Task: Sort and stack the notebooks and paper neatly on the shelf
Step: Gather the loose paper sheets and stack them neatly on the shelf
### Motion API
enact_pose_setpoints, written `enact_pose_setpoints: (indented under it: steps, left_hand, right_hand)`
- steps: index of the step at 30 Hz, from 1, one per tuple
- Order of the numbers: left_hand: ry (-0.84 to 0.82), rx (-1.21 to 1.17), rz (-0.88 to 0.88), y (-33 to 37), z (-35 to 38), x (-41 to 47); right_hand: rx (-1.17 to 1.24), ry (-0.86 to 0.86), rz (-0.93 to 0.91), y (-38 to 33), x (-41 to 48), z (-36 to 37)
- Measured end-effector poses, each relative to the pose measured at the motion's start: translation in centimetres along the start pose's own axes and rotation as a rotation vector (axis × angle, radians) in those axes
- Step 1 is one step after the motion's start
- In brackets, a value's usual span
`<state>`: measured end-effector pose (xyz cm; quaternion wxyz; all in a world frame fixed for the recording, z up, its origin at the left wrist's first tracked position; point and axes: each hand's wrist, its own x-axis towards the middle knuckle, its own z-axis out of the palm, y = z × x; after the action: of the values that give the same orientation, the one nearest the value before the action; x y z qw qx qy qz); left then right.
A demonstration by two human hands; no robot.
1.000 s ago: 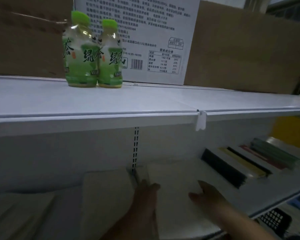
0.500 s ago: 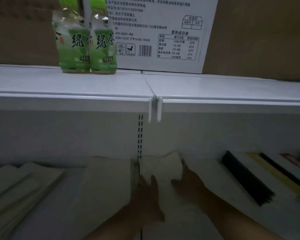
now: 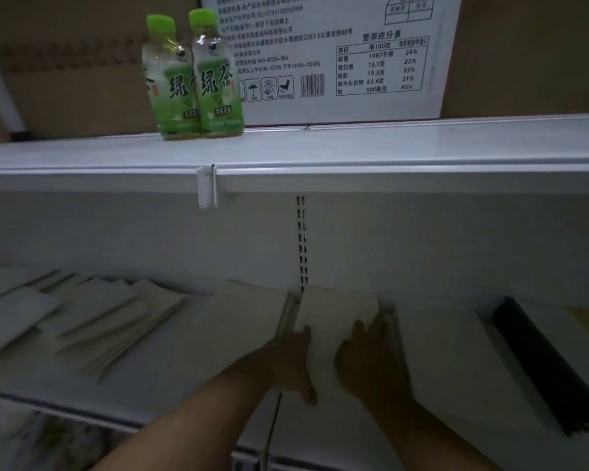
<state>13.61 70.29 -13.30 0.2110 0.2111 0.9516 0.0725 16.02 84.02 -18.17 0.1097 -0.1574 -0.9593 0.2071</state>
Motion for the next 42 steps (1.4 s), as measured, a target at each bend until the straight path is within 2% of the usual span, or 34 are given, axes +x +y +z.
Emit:
enact_pose_setpoints:
  steps: [4,7,10,12,14,16,18,21,23,26,28,34,42]
  left_hand:
    - [0.001,0.029,-0.007,0.6,-0.3,-0.4]
    - [-0.037,0.022,-0.038,0.9,-0.8,-0.8]
    - [-0.044,0.018,-0.034,1.9,-1.2,-1.3]
    - [0.014,0.035,0.032,1.6,-1.3,-2.1]
    - [0.083,-0.064,0.087,0.4,-1.7,-3.8]
    - [0.198,-0.154,0.141,-2.6,-2.7,-6.4]
    - [0.305,-0.175,0.131,-7.2,-3.9,-9.6]
    - [0.432,-0.078,0.03,-16.9,-5.6,-14.7]
    - [0.454,-0.017,-0.098,-23.7,-6.5,-17.9]
    - [0.42,0.038,-0.306,-32.1,-6.2,-22.1]
    - [0.377,-0.013,-0.37,-35.4,-5.2,-24.2]
    - [0.351,-0.097,-0.316,-40.6,-2.9,-28.4]
    - [0.475,-0.125,-0.31,-48.4,-4.5,-30.0]
  right_hand:
    - [-0.086,-0.091,-0.157,0.4,-0.4,0.9]
    - [-0.116,-0.013,-0.242,0.2,-0.4,0.7]
    - [-0.125,0.042,-0.228,0.3,-0.1,0.9]
    - [-0.192,0.012,-0.225,-0.2,-0.4,0.5]
    - [-0.319,-0.087,-0.163,0.4,0.7,1.4]
    - [-0.3,-0.143,-0.07,0.5,1.5,2.1]
    - [-0.389,-0.166,-0.053,-0.6,1.5,1.9]
    - [-0.549,-0.087,-0.151,-8.4,-2.2,-1.2]
    - [-0.527,-0.077,-0.253,-14.8,-4.6,-1.5]
    - [-0.424,-0.27,-0.4,-24.0,-8.0,0.7]
    - [-0.333,-0.362,-0.508,-28.8,-9.6,3.0]
    - [-0.4,-0.53,-0.66,-37.4,-13.6,7.7]
    - [-0.382,-0.388,-0.805,-46.3,-11.3,11.8]
